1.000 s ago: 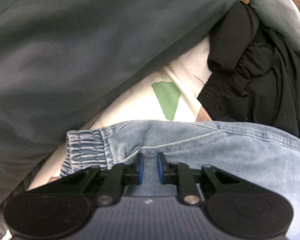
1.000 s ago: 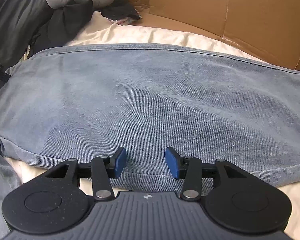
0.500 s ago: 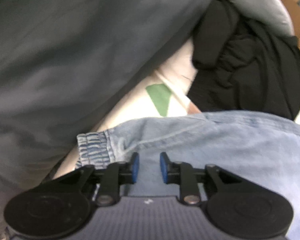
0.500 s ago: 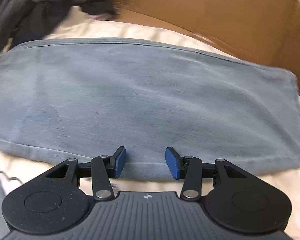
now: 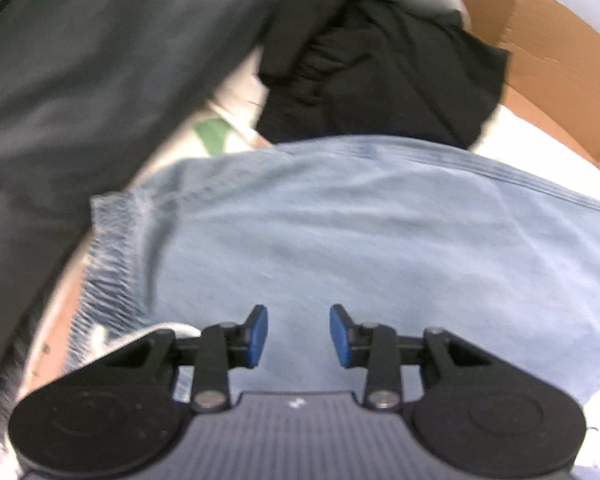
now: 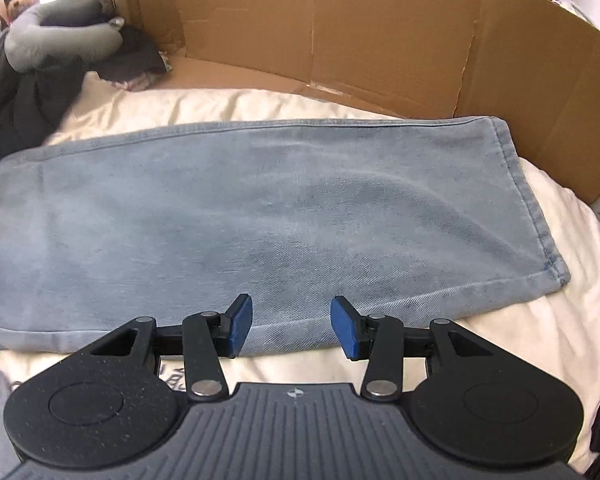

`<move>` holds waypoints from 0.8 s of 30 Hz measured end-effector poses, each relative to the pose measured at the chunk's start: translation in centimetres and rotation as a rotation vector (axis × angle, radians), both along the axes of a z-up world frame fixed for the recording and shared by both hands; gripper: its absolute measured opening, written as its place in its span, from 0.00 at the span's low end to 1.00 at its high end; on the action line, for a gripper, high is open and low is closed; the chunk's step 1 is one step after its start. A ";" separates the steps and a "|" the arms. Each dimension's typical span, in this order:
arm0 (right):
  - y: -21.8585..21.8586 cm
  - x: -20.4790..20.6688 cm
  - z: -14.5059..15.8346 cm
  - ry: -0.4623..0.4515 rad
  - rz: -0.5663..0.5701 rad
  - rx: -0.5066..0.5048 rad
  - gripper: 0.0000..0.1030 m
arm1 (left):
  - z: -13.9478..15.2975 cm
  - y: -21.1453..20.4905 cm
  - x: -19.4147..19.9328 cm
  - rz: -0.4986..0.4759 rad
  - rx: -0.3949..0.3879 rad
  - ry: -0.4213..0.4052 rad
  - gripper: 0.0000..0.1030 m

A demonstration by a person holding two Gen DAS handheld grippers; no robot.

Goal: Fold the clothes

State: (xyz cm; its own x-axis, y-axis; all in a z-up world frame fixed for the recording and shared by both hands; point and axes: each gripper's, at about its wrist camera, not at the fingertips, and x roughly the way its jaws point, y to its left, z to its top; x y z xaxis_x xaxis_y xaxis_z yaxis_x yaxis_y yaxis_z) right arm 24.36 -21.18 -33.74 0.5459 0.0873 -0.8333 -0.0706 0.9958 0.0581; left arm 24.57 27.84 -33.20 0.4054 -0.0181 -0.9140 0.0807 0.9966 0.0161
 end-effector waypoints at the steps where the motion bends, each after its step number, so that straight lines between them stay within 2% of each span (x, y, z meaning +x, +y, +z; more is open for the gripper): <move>1: 0.0 -0.1 0.2 -0.006 -0.001 0.005 0.49 | -0.2 -0.6 -0.4 -0.002 -0.009 0.004 0.36; 6: 0.1 0.2 -0.4 -0.015 -0.018 0.013 0.49 | -1.8 -2.3 -2.2 0.027 -0.066 0.039 0.36; 10: 0.1 1.8 -1.7 -0.019 -0.045 -0.010 0.49 | -4.0 -3.1 -3.3 0.057 -0.050 0.068 0.36; 15: -1.1 5.1 -4.2 0.022 -0.125 -0.037 0.48 | -5.0 -3.1 -4.0 0.078 -0.074 0.061 0.53; 21: -2.7 8.0 -4.9 -0.017 -0.171 -0.049 0.49 | -5.1 -3.6 -4.1 0.049 -0.053 0.050 0.61; 24: -3.3 9.2 -4.9 -0.033 -0.184 -0.061 0.48 | -5.2 -3.8 -4.2 0.041 -0.049 0.042 0.61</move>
